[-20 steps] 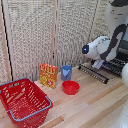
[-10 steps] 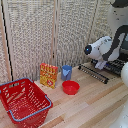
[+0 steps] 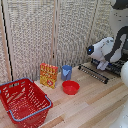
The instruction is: Extend the gripper towards the oven tray handle. Grasp the handle and carefully pull the tray out of the oven. Move the gripper above the red bowl. Grab the red bowl gently. Lift the bowl and place it onto the oven tray.
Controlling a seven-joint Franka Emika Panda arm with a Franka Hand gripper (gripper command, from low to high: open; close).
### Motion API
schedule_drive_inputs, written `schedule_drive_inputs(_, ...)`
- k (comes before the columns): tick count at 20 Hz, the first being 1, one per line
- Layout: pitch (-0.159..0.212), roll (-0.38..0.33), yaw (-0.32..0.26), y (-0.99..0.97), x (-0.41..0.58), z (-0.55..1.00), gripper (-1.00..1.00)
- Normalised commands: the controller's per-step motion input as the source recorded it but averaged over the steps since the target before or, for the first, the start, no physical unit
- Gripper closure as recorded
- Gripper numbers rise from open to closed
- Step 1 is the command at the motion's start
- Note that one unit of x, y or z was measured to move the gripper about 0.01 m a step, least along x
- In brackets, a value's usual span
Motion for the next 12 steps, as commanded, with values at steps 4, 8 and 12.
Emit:
schedule_drive_inputs(4, -0.027, 0.041, -0.028, -0.31, -0.153, 0.16, 1.0)
schedule_drive_inputs(8, -0.001, 0.038, -0.072, -0.27, -0.089, 0.01, 1.0)
schedule_drive_inputs(12, 0.0, 0.105, -0.03, 0.1, -0.063, 0.0, 1.0)
